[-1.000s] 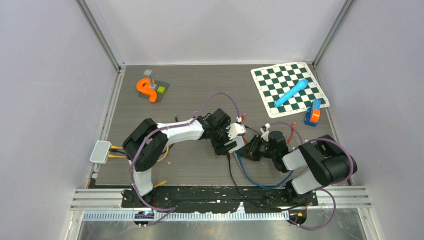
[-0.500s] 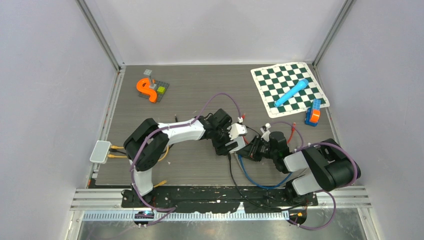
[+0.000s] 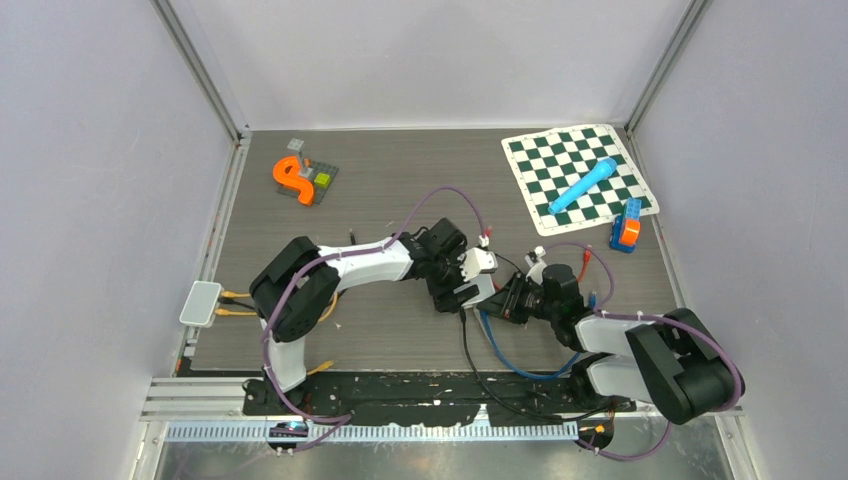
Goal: Pull the plug from the switch port
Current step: Pull the connector from the switch port.
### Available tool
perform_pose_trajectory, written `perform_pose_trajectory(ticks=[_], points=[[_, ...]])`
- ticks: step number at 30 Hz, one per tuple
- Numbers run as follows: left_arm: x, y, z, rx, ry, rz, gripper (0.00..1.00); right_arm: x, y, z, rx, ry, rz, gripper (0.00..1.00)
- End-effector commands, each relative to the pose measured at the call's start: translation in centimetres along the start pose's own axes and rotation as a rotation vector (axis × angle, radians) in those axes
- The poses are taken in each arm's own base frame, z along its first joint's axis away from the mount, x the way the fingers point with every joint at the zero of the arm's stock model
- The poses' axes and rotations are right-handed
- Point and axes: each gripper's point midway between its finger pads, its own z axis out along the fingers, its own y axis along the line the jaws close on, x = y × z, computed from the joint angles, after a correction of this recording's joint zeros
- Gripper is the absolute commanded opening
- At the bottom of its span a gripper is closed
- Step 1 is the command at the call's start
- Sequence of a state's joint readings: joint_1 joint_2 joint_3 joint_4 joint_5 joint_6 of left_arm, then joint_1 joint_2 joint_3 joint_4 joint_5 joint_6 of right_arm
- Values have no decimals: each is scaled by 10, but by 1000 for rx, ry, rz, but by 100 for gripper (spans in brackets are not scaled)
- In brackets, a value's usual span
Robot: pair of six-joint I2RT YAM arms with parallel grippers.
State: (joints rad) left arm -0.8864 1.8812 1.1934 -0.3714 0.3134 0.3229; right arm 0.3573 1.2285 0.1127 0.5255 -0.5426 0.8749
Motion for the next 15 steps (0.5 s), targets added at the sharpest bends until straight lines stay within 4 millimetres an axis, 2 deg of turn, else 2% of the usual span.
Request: perform_pose_trajectory(ticks=[1, 4, 9, 13, 15], points=[[11, 4, 2, -7, 49, -23, 47, -1, -11, -2, 86, 25, -55, 5], [10, 6, 1, -15, 51, -27, 46, 5, -29, -6, 176, 54, -48, 5], [11, 7, 1, -17, 56, -26, 46, 13, -7, -7, 20, 45, -14, 5], [12, 8, 2, -23, 61, -31, 46, 16, -5, -8, 8, 52, -8, 5], [12, 8, 2, -22, 64, -33, 46, 17, 4, -9, -36, 62, 4, 5]])
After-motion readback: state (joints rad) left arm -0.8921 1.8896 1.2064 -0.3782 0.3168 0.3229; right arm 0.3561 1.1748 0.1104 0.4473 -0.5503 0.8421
